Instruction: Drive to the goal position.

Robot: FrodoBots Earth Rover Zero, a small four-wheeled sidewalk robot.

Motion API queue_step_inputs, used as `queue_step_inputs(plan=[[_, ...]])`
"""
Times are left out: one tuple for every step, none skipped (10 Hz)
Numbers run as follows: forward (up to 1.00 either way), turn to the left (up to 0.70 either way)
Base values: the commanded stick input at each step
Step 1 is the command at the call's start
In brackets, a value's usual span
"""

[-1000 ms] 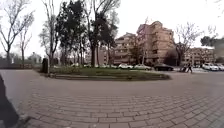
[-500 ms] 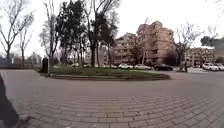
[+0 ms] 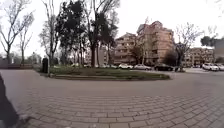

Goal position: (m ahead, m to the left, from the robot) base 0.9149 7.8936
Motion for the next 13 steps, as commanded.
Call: queue_step_inputs(plan=[[0.0, 0.45], [0.0, 0.45], [0.21, 0.37], [0.45, 0.27], [0.45, 0.27], [0.45, 0.06], [0.45, 0.0], [0.45, 0.0], [0.45, 0.0], [0.45, 0.0], [0.45, 0.0], [0.45, 0.0], [0.45, 0.0]])
